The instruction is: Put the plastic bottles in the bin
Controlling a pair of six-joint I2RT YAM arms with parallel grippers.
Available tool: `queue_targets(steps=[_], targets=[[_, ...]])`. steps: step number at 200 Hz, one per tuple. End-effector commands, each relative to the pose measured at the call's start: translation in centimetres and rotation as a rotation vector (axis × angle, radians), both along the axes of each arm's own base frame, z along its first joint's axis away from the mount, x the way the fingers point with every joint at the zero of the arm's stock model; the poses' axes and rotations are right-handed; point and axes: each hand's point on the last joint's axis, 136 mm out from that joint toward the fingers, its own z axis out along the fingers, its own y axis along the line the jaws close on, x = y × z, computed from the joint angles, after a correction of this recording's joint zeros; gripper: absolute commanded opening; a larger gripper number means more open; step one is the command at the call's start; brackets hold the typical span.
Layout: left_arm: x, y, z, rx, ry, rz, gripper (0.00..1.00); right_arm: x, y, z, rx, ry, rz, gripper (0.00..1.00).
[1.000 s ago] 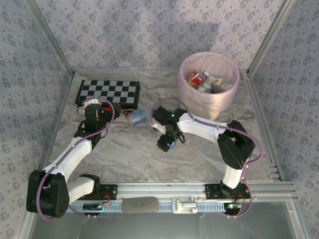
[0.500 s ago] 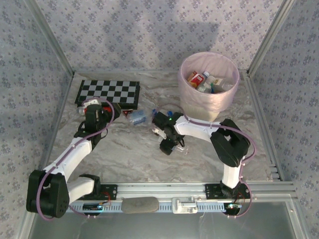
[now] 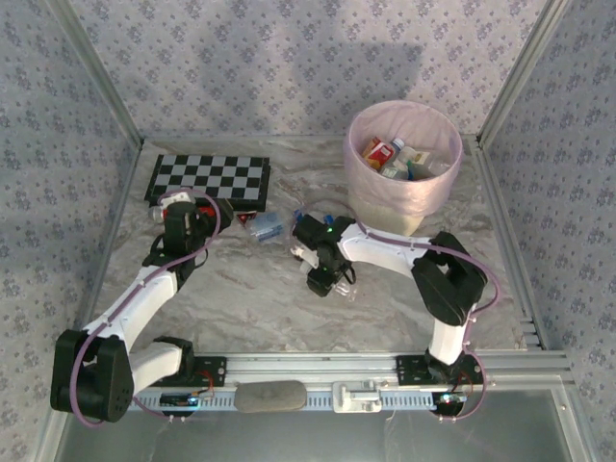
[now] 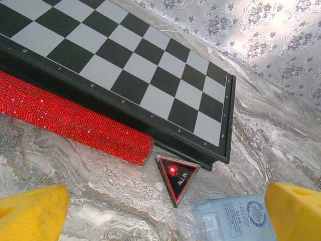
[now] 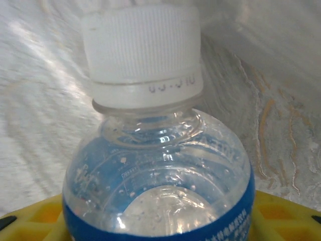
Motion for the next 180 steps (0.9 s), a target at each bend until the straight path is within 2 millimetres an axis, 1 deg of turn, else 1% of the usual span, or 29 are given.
queue_targets(steps=[1, 18, 42, 50, 76, 92, 99, 101, 104, 112, 126, 148, 165, 180], targets=[[-0.1, 0.1, 0.8, -0.009, -0.035, -0.003, 1.00, 1.2, 3.0, 7.0, 0.238, -0.053, 0.017, 0.43], [-0.1, 0.1, 0.9, -0.002, -0.038, -0.006, 1.00, 2.5, 3.7, 11.1, 0.365, -0.098, 0.005, 0.43], [-0.1, 0.1, 1.0, 0.007, -0.041, -0.013, 1.00, 5.7, 3.7, 17.6, 0.519, -0.235, -0.036, 0.41], [-0.1, 0.1, 1.0, 0.010, -0.043, -0.014, 1.00, 6.4, 3.8, 20.0, 0.575, -0.279, -0.040, 0.41], [-0.1, -0.1, 1.1, 0.010, -0.047, -0.022, 1.00, 8.7, 3.3, 27.3, 0.726, -0.443, -0.058, 0.41], [0.0, -0.3, 1.0, 0.008, -0.047, -0.031, 1.00, 9.9, 2.5, 30.9, 0.778, -0.539, -0.072, 0.41], [0.1, -0.4, 1.0, 0.006, -0.047, -0.037, 1.00, 10.3, 2.0, 31.7, 0.774, -0.578, -0.076, 0.41], [0.1, -0.4, 0.9, 0.005, -0.046, -0.039, 1.00, 10.6, 2.0, 32.4, 0.785, -0.606, -0.076, 0.41], [0.1, -0.5, 0.9, 0.005, -0.045, -0.041, 1.00, 10.8, 1.8, 33.0, 0.789, -0.631, -0.078, 0.41], [0.1, -0.6, 0.8, 0.003, -0.042, -0.049, 1.00, 11.5, 1.2, 34.2, 0.783, -0.695, -0.088, 0.41], [0.2, -0.9, 0.7, 0.001, -0.036, -0.064, 1.00, 12.6, 0.0, 35.8, 0.761, -0.801, -0.118, 0.41], [0.2, -1.3, 0.5, -0.004, -0.029, -0.085, 1.00, 14.4, -2.7, 38.2, 0.722, -0.951, -0.200, 0.41], [0.2, -1.5, 0.1, -0.009, -0.019, -0.095, 1.00, 16.0, -5.5, 39.3, 0.684, -1.040, -0.298, 0.41], [0.3, -1.7, -0.2, -0.016, -0.013, -0.104, 1.00, 17.4, -8.3, 39.5, 0.635, -1.089, -0.395, 0.41]])
